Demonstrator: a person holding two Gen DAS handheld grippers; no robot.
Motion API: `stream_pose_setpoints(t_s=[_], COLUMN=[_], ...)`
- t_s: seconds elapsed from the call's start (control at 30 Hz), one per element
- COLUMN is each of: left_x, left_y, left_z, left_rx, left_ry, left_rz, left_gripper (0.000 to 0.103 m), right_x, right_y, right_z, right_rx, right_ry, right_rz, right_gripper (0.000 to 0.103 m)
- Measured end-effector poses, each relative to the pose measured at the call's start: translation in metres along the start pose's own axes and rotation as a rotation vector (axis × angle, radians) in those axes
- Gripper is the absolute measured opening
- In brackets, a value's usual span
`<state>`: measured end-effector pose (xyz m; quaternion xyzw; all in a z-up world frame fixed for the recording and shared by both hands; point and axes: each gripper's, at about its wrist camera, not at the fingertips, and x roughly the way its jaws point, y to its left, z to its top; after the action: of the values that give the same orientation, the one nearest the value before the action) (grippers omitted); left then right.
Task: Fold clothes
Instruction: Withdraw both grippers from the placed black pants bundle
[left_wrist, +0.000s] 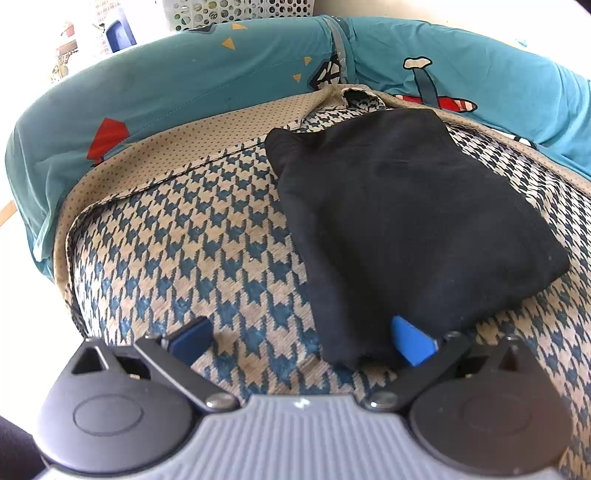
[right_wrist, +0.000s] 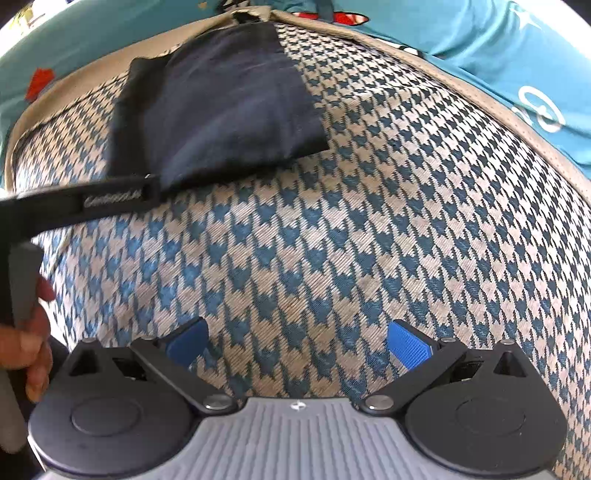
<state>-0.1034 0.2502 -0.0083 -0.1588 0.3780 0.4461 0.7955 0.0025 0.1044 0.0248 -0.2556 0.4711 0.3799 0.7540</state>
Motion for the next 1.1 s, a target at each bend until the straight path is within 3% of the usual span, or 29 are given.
stream_pose_setpoints(t_s=[0.13,0.23,0.77,0.97,1.1], left_x=[-0.002,-0.004,-0.014,-0.02,-0.021], left_y=[0.0,0.001,-0.008,-0.008,-0.006], left_z=[-0.001,-0.002,-0.016,-0.015,-0.013], left_rx=[-0.005,-0.015,0.02,0.023,0.011], left_ry=[0.008,0.022,0.04,0.055,0.07], left_rz=[-0.006,-0.012,-0.038,-0.036,-0.05], left_gripper=[0.103,0.103,0.103,0.103,0.103], right_x=[-0.001,0.017,0.029,0.028,0.017], right_y=[-0.013,-0.003,0.005,0.003,-0.001], right_z=[-0.02,-0.012,-0.013,-0.006,-0.007], right_rx=[0.001,0.009,-0.024,-0.005,-0.035], right_ry=[0.0,0.001,-0.048,-0.06,-0.101], right_rz=[-0.013,-0.002,0.018,0.04,0.009], right_gripper=[0.103,0.103,0.103,0.103,0.103])
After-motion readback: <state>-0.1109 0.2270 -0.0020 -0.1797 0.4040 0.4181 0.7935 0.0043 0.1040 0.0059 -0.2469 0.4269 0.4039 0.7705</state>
